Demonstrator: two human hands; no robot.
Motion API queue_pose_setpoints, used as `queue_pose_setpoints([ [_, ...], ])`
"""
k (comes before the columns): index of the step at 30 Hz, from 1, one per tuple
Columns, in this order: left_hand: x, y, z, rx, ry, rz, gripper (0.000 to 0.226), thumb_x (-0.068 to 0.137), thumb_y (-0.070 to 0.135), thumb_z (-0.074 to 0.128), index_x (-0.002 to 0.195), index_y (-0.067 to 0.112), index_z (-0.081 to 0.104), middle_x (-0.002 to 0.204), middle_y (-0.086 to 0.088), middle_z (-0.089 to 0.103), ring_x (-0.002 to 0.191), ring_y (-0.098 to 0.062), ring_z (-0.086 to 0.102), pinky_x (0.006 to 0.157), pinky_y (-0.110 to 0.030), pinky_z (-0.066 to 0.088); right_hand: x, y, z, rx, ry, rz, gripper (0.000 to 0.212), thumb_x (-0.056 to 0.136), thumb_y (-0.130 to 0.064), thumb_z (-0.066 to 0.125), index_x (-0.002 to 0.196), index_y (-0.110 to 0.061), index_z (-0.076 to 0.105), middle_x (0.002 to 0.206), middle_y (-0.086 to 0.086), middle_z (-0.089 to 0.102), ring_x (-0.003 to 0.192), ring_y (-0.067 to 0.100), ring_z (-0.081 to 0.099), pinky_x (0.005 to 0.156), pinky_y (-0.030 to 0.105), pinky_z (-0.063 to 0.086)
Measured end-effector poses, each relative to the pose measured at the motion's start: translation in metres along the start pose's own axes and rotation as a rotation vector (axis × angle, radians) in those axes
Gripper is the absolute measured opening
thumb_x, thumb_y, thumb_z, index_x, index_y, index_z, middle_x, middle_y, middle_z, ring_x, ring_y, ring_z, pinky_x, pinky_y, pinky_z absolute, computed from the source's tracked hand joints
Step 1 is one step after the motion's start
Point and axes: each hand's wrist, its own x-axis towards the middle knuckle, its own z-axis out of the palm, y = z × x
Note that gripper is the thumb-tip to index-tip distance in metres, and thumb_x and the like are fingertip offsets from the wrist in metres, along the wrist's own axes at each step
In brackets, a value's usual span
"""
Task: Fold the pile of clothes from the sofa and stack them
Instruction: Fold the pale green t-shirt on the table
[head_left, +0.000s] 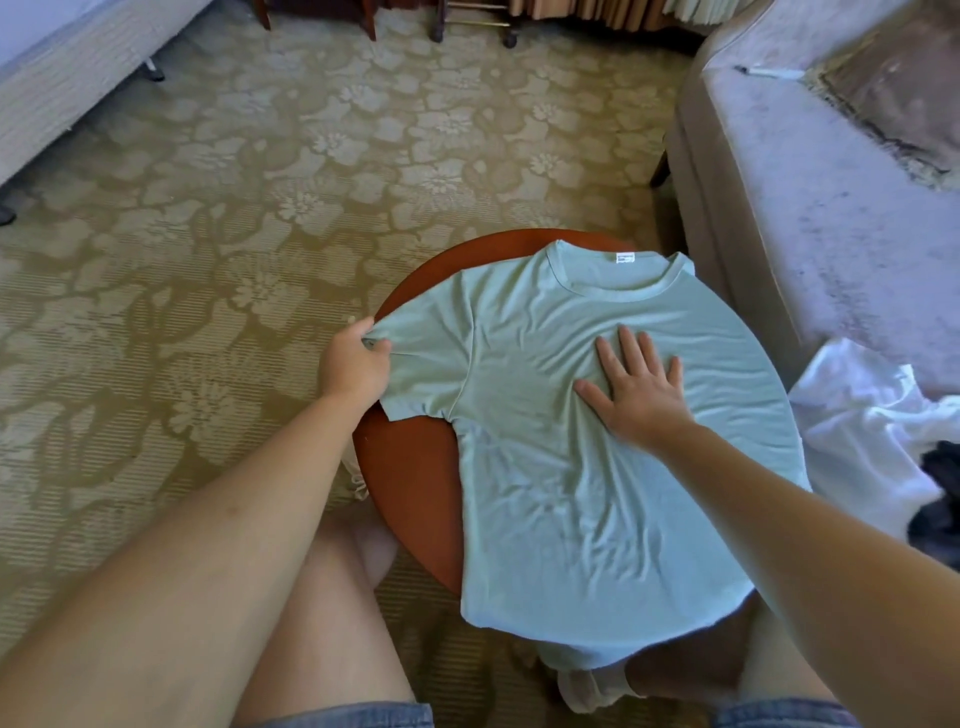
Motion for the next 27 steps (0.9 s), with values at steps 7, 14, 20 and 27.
queue_pose_setpoints([
  [7, 0.036, 0.028, -0.037, 0.118, -0.015, -0.058, 0.087, 0.089, 0.019, 0.062, 0.156, 0.015, 0.006, 0.163, -0.005, -0.001, 0.147, -0.027, 0.014, 0.113, -0.036, 0.026, 0.029, -0.050, -0.005, 0.008, 0.022, -0.010, 0.077, 0.091, -0.071, 0.012, 0.154, -0.031, -0.005, 0.162, 0.001, -0.015, 0.148, 0.024, -0.017, 0.118, 0.056, -0.005],
  [14, 0.051, 0.072, -0.057, 0.415, -0.117, 0.012, 0.086, 0.091, 0.010, 0.056, 0.155, 0.012, -0.001, 0.163, -0.006, -0.006, 0.148, -0.029, 0.014, 0.111, -0.034, 0.029, 0.046, -0.092, -0.012, 0.025, -0.037, -0.015, 0.077, 0.092, -0.071, 0.013, 0.154, -0.030, -0.007, 0.161, 0.004, -0.018, 0.147, 0.027, -0.018, 0.116, 0.059, -0.006],
  [20, 0.019, 0.118, -0.035, 0.082, -0.038, 0.193, 0.089, 0.092, 0.042, 0.060, 0.155, 0.025, 0.001, 0.159, -0.003, 0.024, 0.143, -0.024, 0.030, 0.113, -0.041, 0.032, 0.020, -0.056, -0.018, 0.008, 0.059, -0.006, 0.073, 0.094, -0.067, 0.022, 0.155, -0.029, 0.007, 0.163, 0.004, -0.009, 0.149, 0.026, -0.011, 0.117, 0.056, -0.007],
  [27, -0.026, 0.047, 0.046, 0.616, -0.329, 0.228, 0.079, 0.098, 0.058, 0.031, 0.155, 0.010, 0.005, 0.162, -0.016, 0.001, 0.149, -0.032, 0.001, 0.121, -0.045, 0.008, -0.021, -0.004, 0.005, 0.080, 0.073, 0.064, 0.073, 0.094, -0.067, 0.020, 0.155, -0.029, 0.009, 0.163, 0.002, -0.006, 0.149, 0.023, -0.009, 0.119, 0.053, -0.002],
])
